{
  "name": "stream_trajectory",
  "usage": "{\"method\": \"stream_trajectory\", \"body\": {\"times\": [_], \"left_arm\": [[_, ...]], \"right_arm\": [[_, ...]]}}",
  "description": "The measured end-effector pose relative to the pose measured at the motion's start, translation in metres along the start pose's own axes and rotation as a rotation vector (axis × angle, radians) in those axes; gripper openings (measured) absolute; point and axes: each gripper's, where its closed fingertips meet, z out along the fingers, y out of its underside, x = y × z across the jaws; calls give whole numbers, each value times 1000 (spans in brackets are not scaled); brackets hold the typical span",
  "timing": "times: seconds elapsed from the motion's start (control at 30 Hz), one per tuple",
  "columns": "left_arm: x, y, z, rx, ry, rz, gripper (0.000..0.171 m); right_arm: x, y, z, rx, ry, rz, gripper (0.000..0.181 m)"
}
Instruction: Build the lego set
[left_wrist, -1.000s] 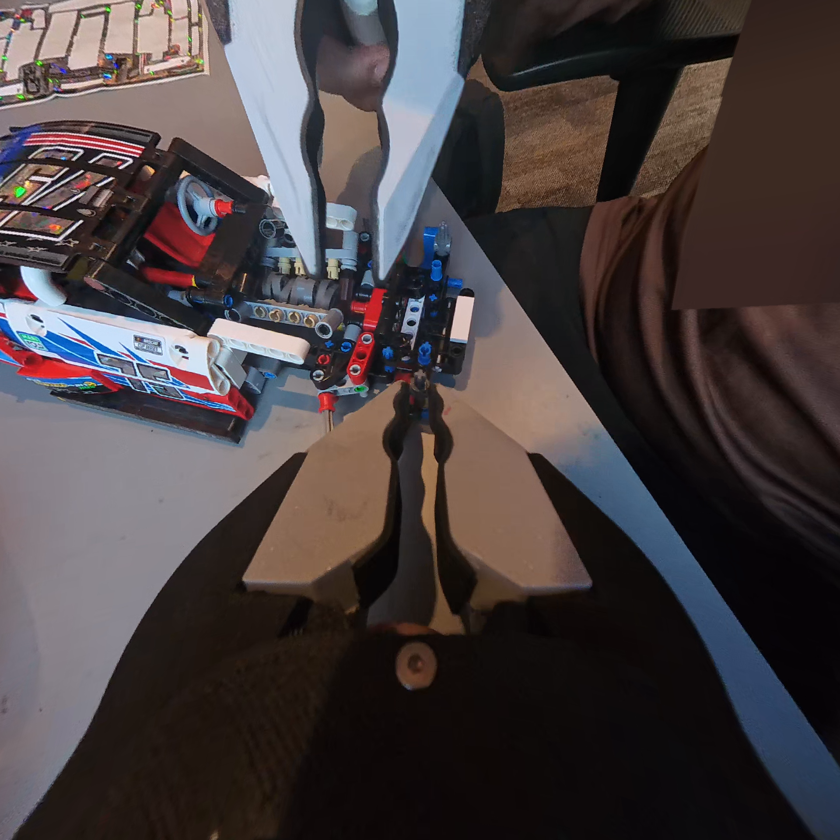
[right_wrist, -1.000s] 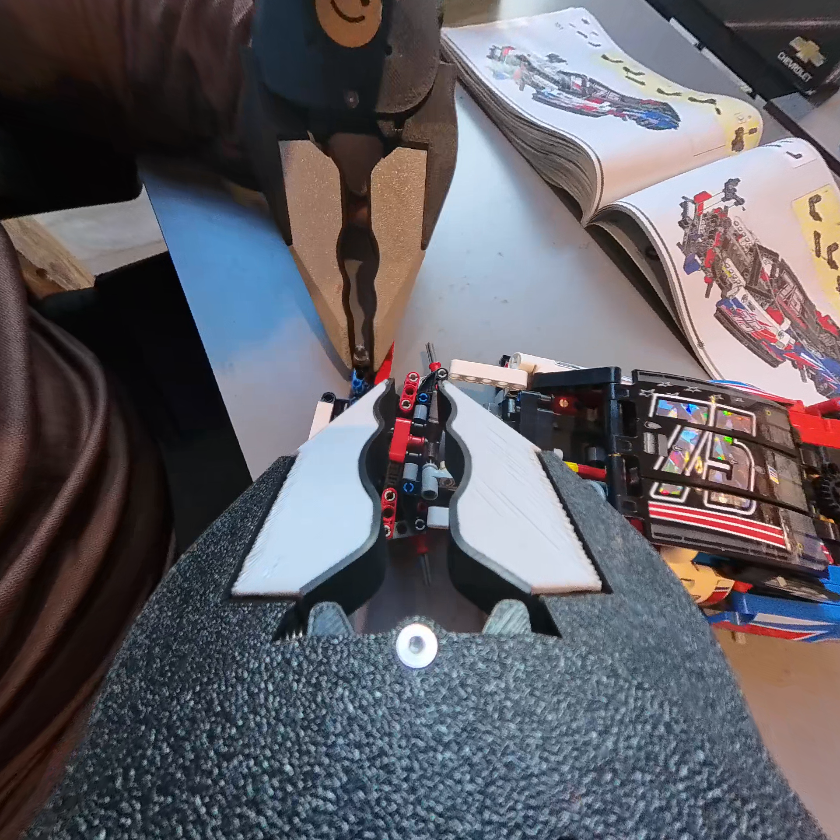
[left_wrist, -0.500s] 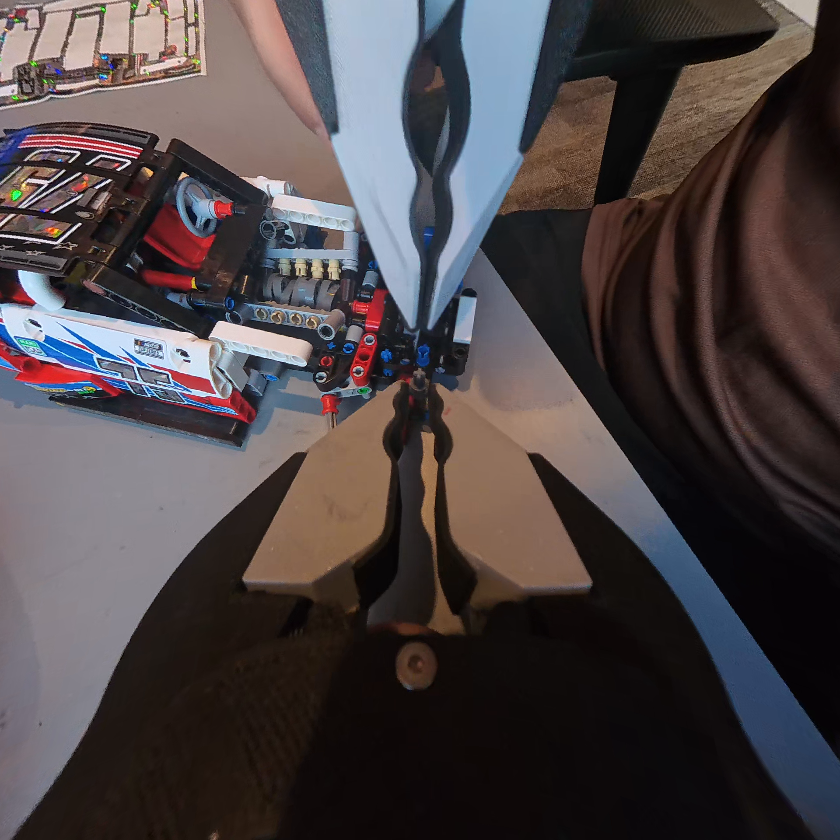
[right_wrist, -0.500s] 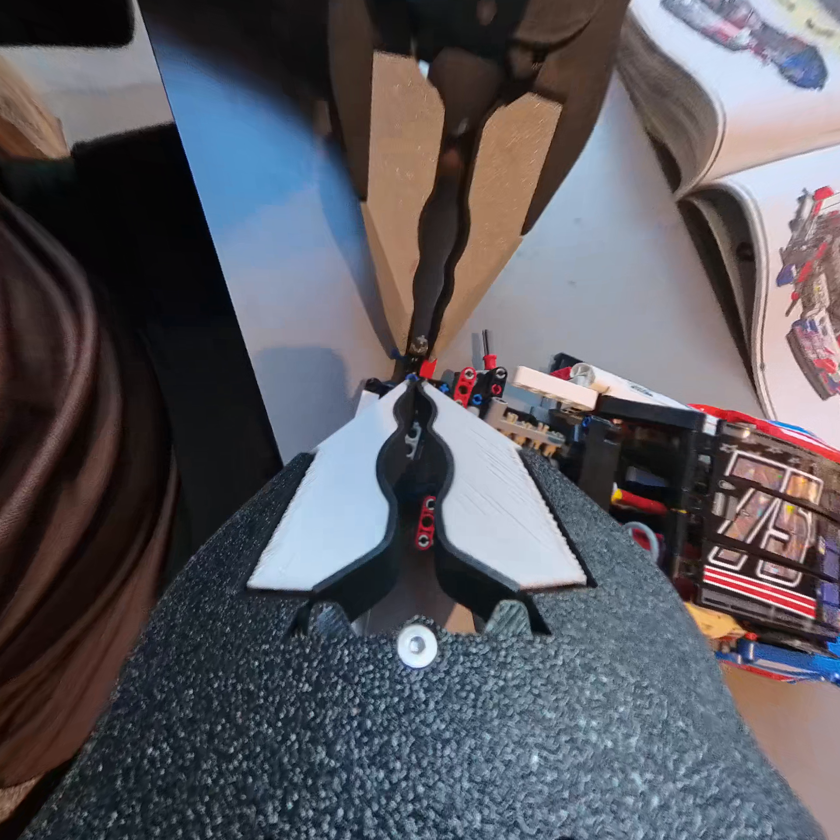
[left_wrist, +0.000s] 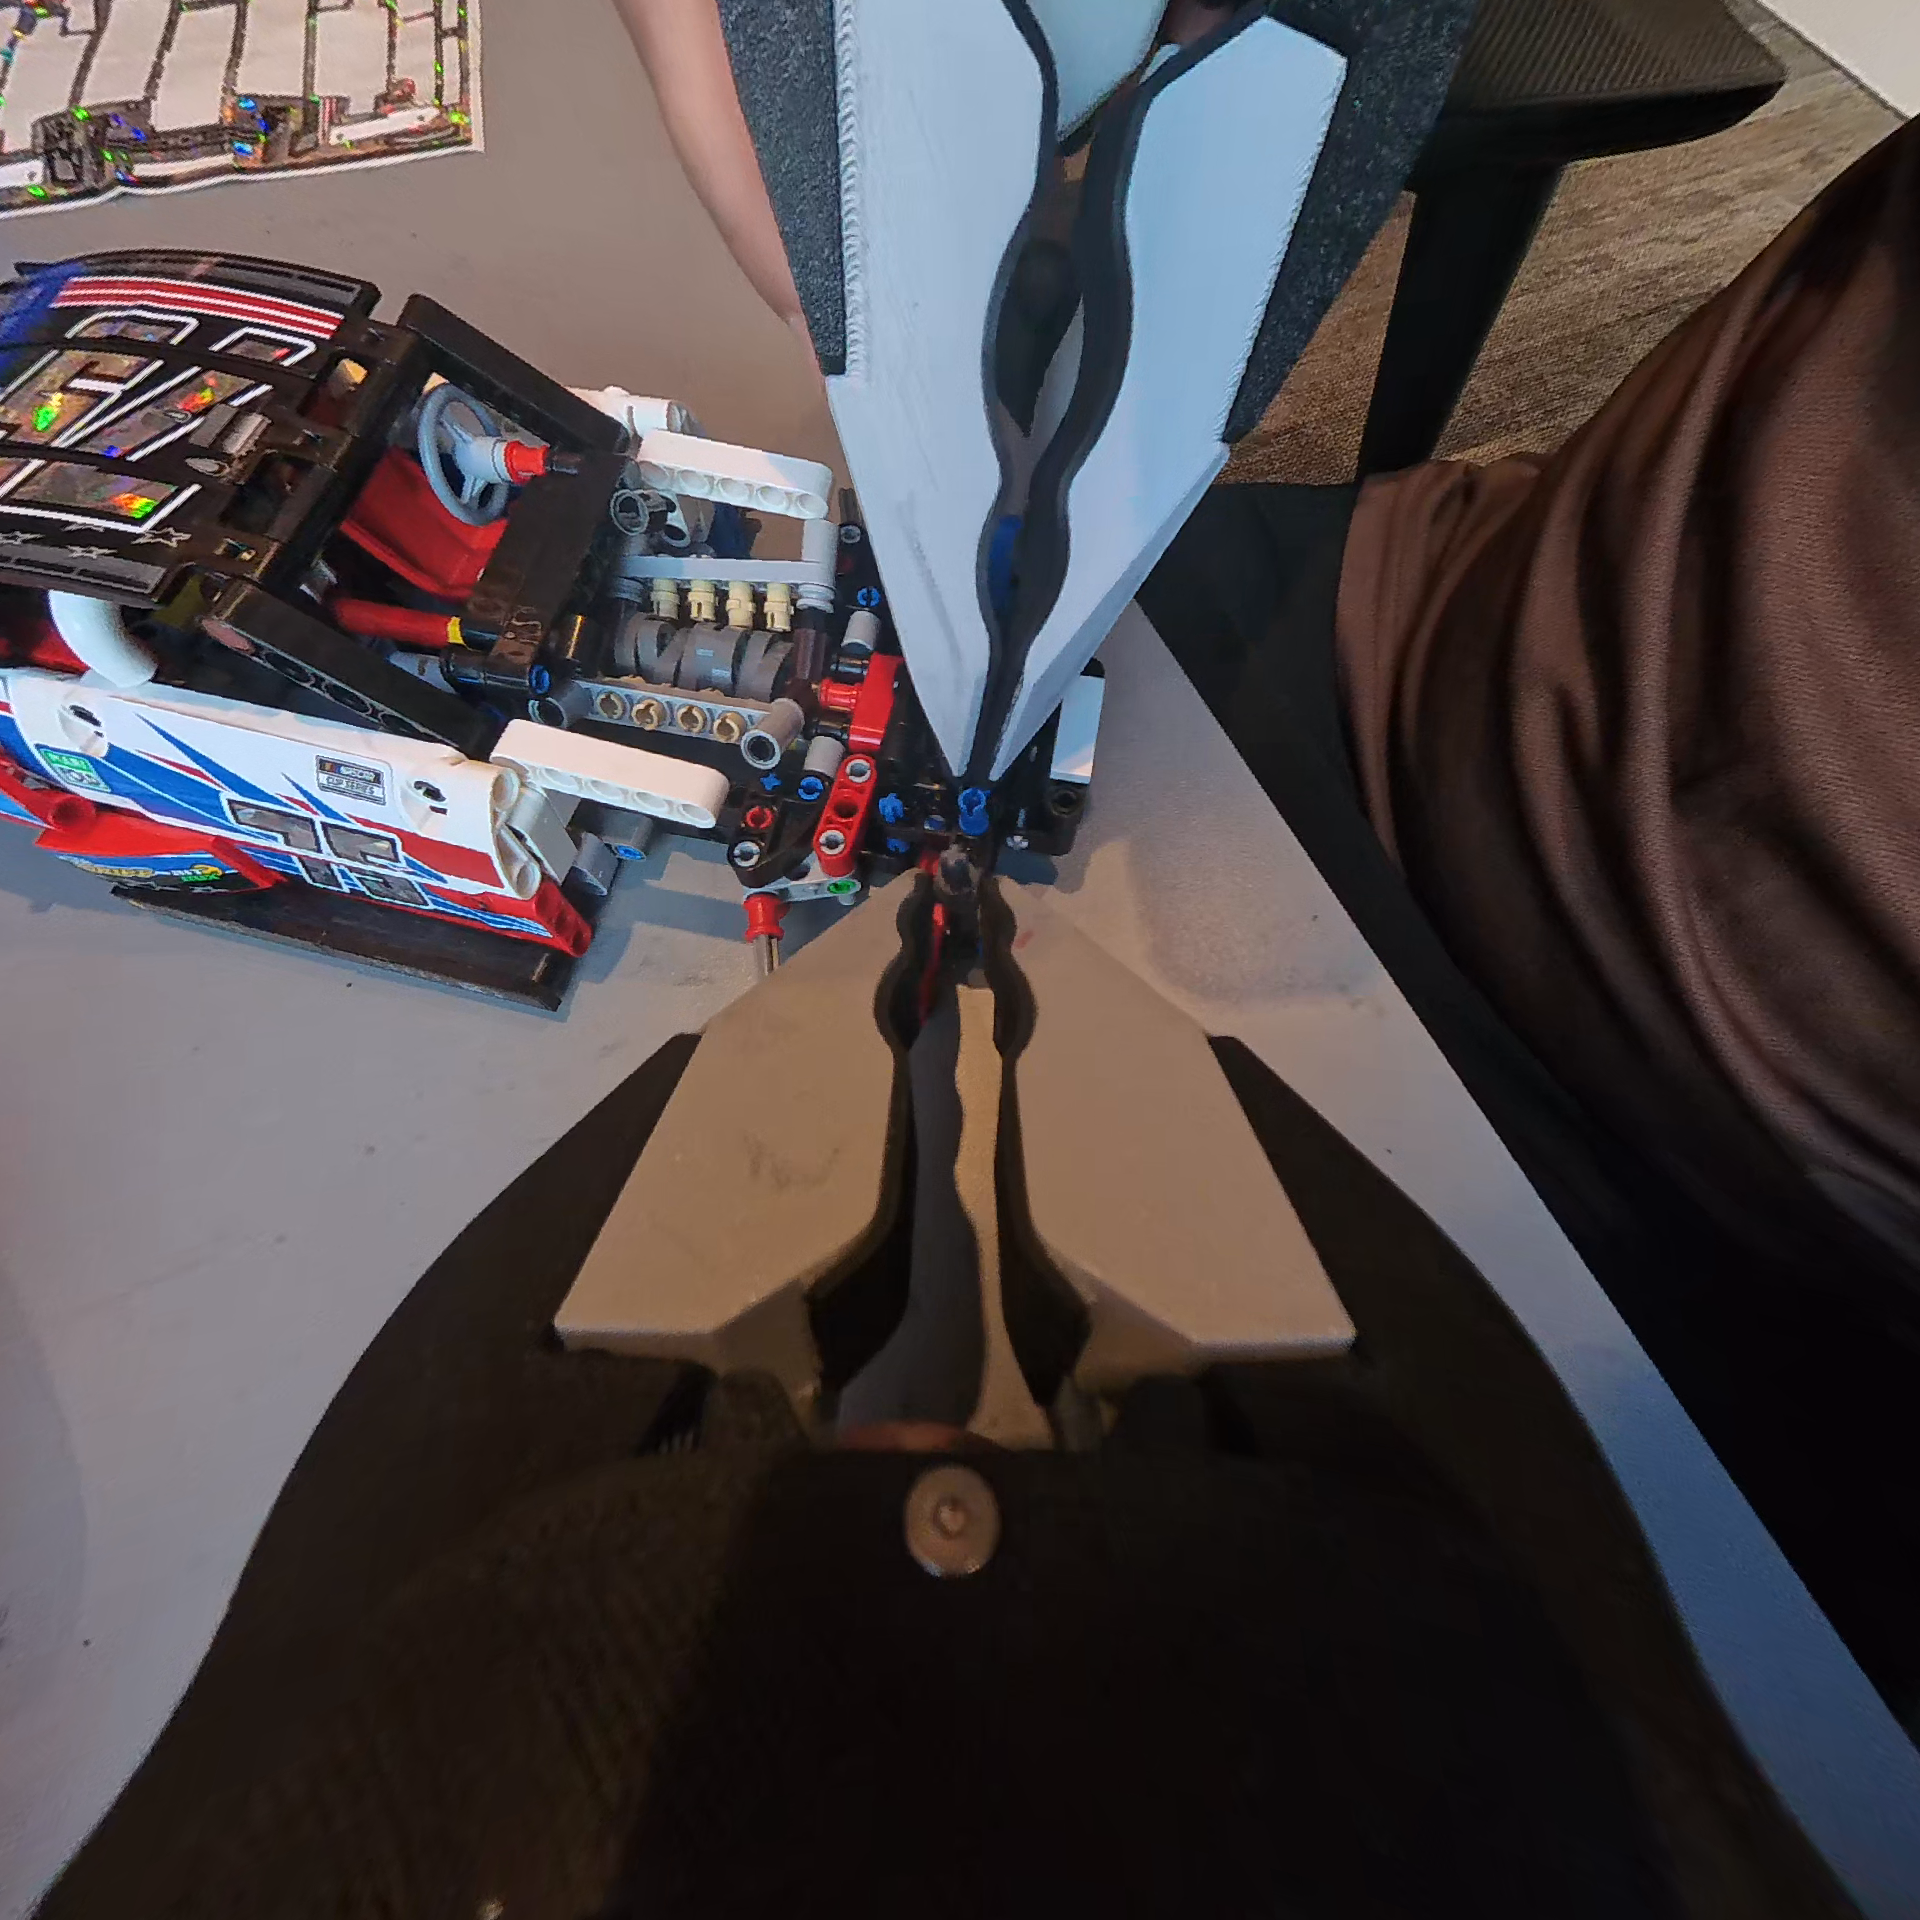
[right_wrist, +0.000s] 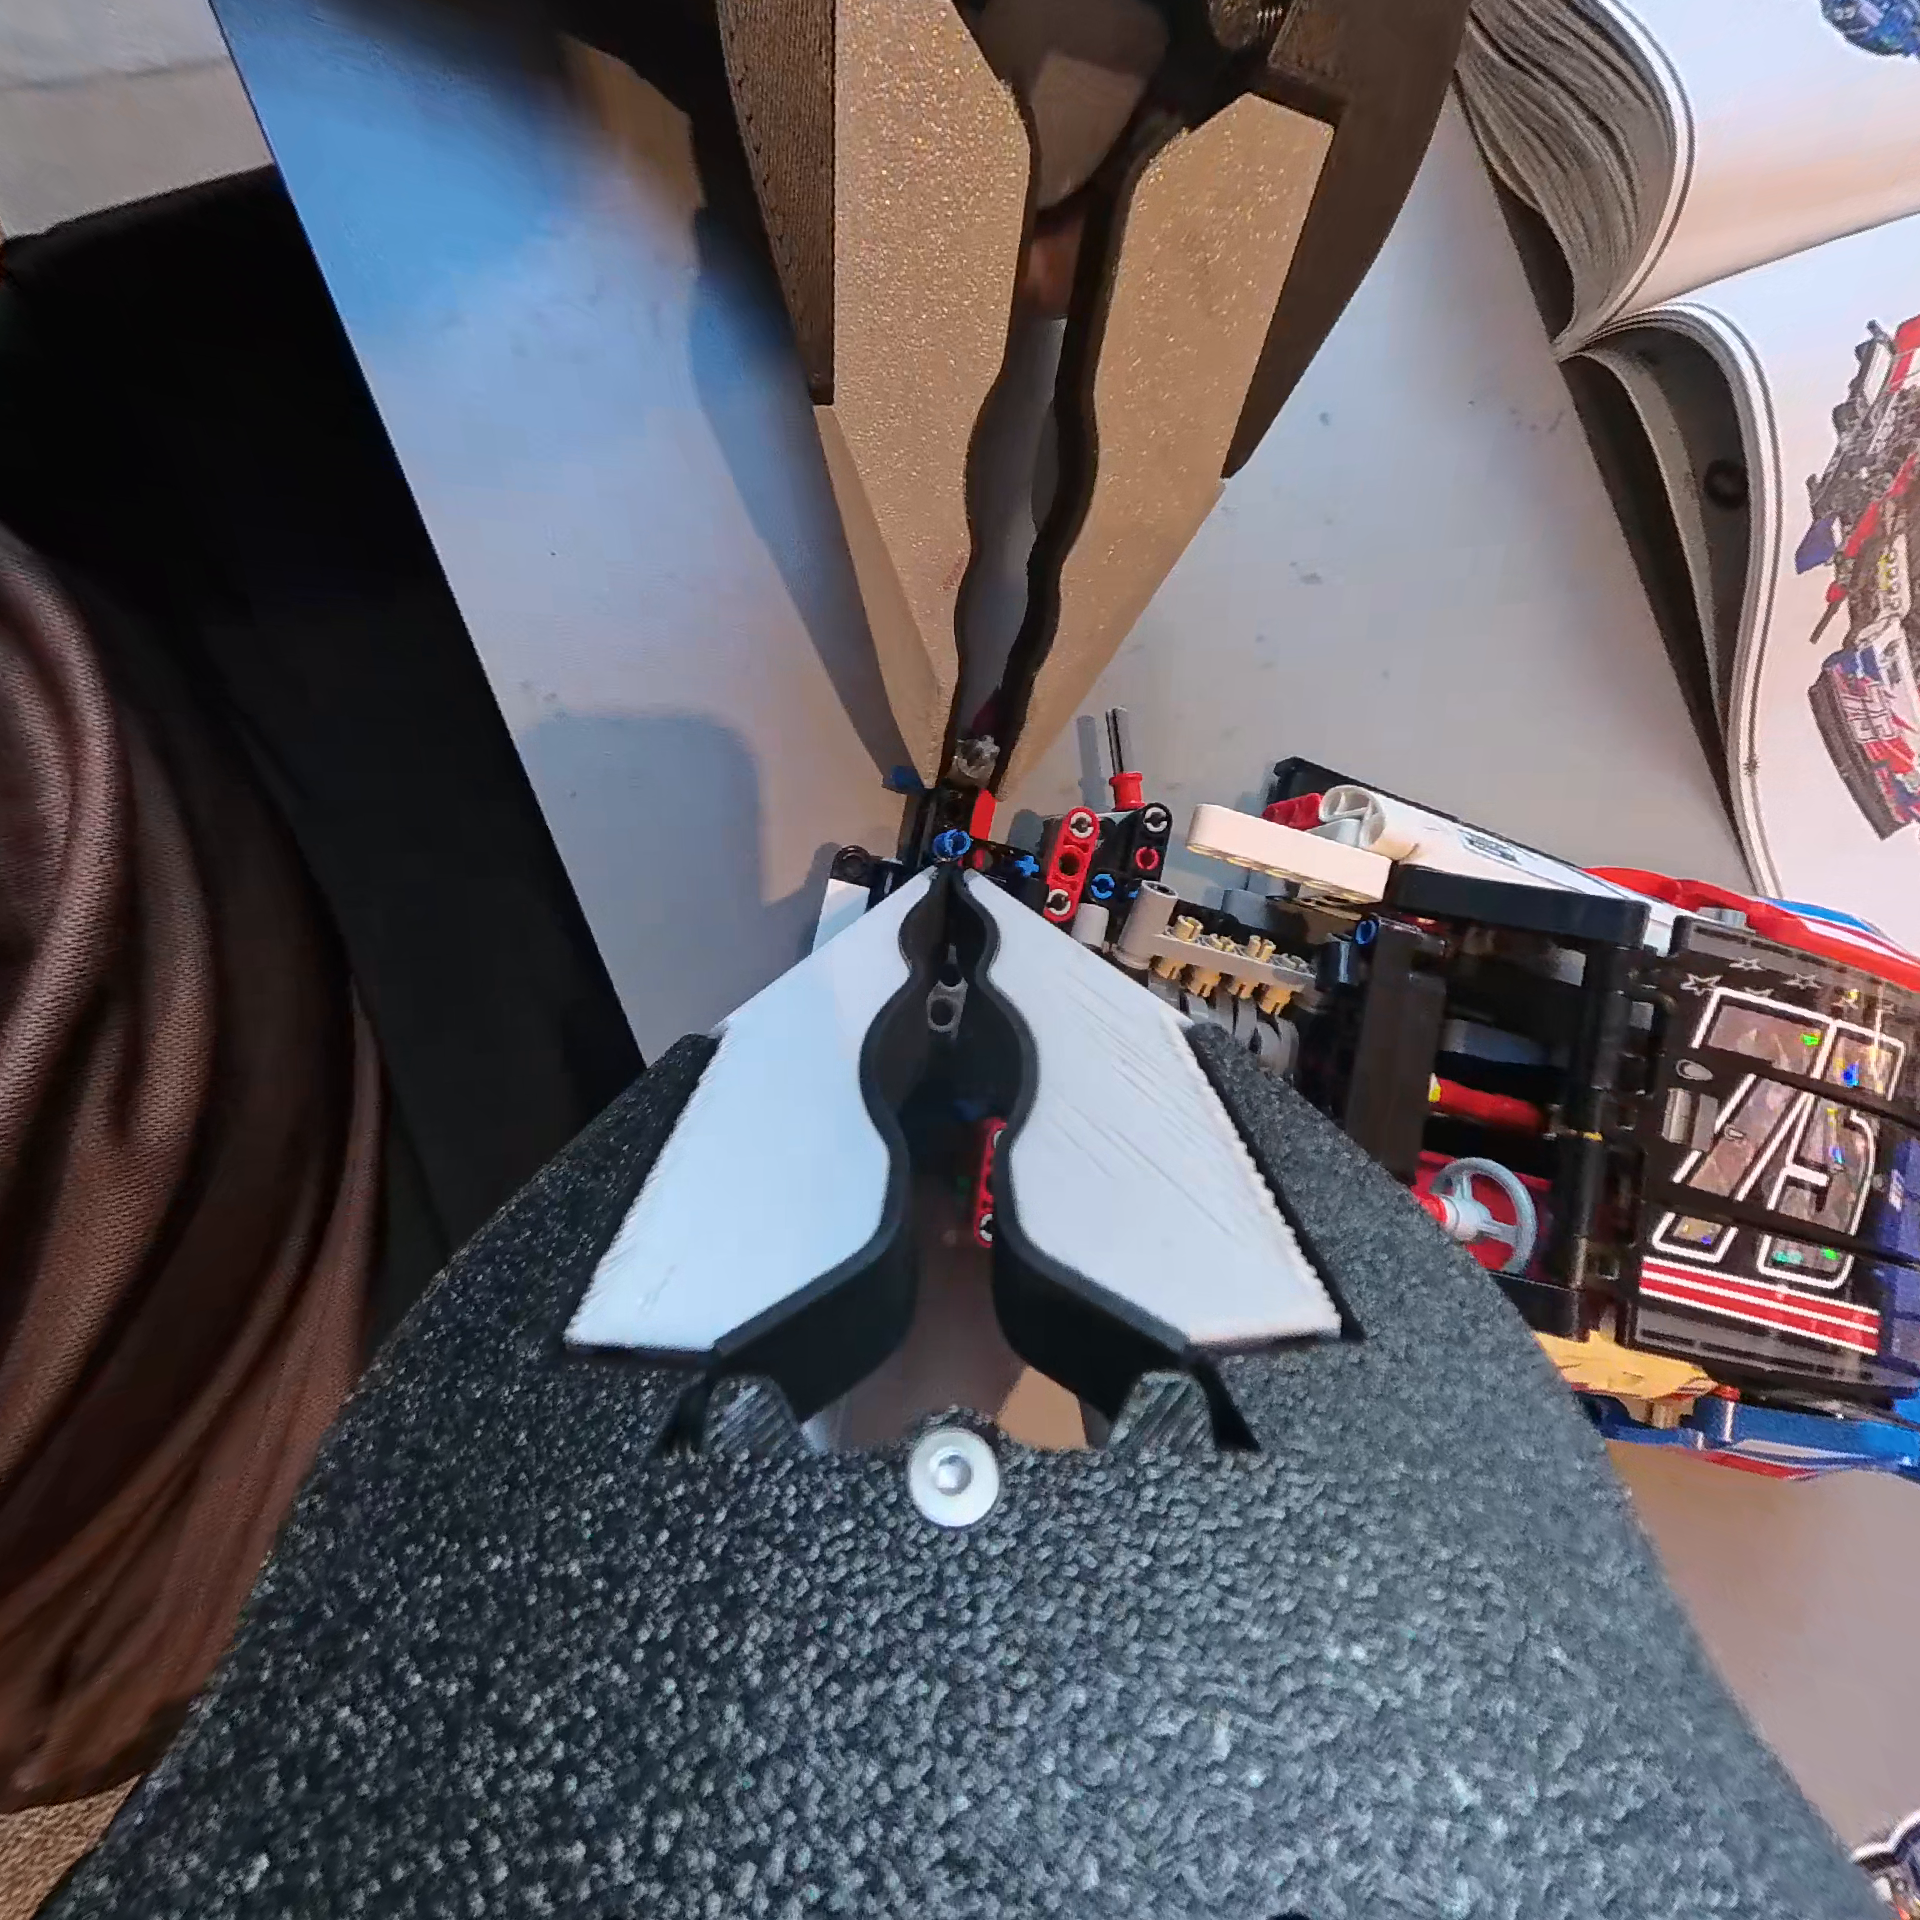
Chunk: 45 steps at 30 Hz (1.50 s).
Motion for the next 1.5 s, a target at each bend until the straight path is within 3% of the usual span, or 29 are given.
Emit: {"method": "stream_trajectory", "body": {"times": [1.07, 1.5], "left_arm": [[-1, 3, -3, -14, -60, 49, 4], [-12, -1, -16, 41, -87, -26, 10]], "right_arm": [[0, -1, 2, -27, 60, 26, 0], [1, -1, 1, -29, 98, 13, 0]]}}
